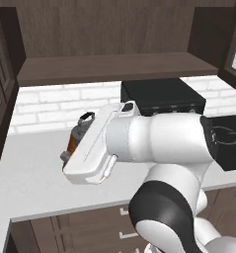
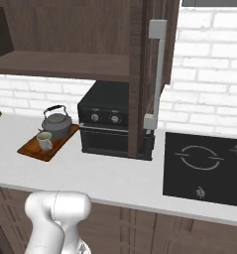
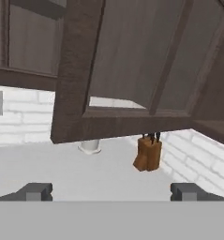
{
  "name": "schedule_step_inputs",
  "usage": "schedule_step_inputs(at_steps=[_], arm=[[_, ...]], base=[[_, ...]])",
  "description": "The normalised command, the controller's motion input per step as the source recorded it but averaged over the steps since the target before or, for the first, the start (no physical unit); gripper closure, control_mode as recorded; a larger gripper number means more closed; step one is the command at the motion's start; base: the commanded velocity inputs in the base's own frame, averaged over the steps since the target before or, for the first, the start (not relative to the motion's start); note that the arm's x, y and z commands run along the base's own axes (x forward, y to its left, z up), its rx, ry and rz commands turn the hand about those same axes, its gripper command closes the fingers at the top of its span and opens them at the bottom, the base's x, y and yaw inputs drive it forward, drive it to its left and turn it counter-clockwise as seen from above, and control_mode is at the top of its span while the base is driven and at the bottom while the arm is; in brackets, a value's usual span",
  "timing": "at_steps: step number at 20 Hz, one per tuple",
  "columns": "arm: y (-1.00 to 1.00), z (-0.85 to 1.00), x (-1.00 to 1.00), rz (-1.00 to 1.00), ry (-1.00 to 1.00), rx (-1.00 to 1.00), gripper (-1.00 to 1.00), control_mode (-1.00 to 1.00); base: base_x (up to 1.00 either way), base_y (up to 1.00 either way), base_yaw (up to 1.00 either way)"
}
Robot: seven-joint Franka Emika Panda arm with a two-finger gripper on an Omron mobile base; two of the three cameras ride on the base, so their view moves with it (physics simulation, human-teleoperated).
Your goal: Pick the kettle from the counter and place it on the tray. Then pick the mug from the cabinet and place it on the tray. Then close the cabinet doors.
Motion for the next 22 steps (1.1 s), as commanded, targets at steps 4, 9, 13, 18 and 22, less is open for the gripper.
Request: schedule_step_inputs(at_steps=[4, 9, 13, 18, 22], arm=[[0.02, 0.25, -0.58, 0.24, -0.39, -0.08, -1.00, -1.00], [0.09, 0.22, -0.55, 0.31, -0.38, -0.17, -1.00, -1.00], [0.21, 0.34, -0.43, 0.23, -0.29, -0.19, -1.00, -1.00], [0.33, 0.30, -0.34, 0.16, -0.30, -0.19, -1.00, -1.00], [0.40, 0.11, -0.44, 0.03, -0.32, -0.11, -1.00, -1.00]], base=[[0.00, 0.00, 0.00], [0.00, 0.00, 0.00], [0.00, 0.00, 0.00], [0.00, 0.00, 0.00], [0.00, 0.00, 0.00]])
